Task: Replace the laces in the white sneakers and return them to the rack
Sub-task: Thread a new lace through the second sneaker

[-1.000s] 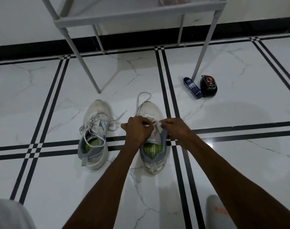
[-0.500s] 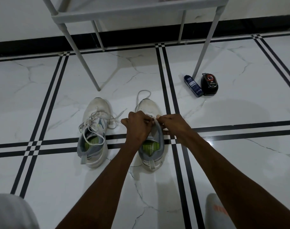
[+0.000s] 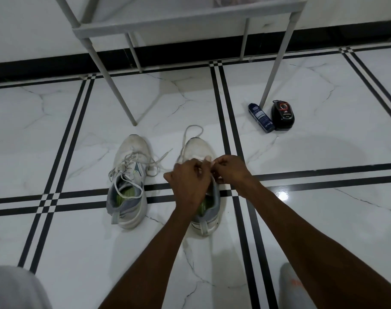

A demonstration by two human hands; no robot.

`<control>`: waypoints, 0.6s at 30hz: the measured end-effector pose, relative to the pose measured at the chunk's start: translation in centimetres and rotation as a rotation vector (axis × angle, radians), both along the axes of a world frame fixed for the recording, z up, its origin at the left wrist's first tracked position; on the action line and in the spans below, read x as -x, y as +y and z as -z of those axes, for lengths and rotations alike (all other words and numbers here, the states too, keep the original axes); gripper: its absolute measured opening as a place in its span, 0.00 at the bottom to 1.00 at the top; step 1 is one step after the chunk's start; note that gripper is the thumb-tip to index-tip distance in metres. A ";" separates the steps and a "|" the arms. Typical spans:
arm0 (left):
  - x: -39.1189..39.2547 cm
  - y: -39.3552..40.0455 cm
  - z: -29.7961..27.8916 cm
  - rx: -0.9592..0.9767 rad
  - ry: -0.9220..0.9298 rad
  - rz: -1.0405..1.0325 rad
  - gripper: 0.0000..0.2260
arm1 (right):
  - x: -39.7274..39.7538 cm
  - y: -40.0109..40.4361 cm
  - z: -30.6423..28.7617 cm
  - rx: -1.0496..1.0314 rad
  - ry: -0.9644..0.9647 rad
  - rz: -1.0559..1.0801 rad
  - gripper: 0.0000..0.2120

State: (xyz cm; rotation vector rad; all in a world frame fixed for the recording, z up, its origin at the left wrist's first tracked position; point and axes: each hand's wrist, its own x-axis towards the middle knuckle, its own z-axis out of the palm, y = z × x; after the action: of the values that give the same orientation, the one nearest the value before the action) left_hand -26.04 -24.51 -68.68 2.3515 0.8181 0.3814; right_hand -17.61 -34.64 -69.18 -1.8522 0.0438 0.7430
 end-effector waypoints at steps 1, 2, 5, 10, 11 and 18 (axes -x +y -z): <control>0.0 -0.2 -0.2 0.062 0.038 0.015 0.15 | -0.2 0.1 -0.1 0.038 -0.035 -0.035 0.07; -0.1 -0.2 -0.3 0.102 0.063 0.022 0.14 | -0.4 0.0 -0.2 0.062 -0.044 -0.070 0.07; 0.2 0.2 0.3 0.093 0.102 0.019 0.11 | -1.6 -1.4 -1.4 -0.018 -0.019 -0.121 0.05; 0.5 0.1 1.2 0.074 0.053 0.023 0.12 | -6.7 -5.5 -4.0 -0.108 -0.456 0.851 0.05; 0.6 0.1 1.3 0.075 0.062 0.023 0.11 | -7.2 -5.8 -4.1 -0.100 -0.542 0.920 0.04; 0.3 0.3 1.3 0.116 0.036 0.027 0.11 | -1.8 -1.9 -0.1 0.238 -0.631 -0.208 0.15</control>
State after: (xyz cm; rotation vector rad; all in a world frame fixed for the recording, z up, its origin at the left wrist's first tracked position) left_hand -26.36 -24.16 -69.99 2.2646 0.8021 0.2737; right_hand -15.77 -36.59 -69.07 -2.2694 -0.4900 0.2679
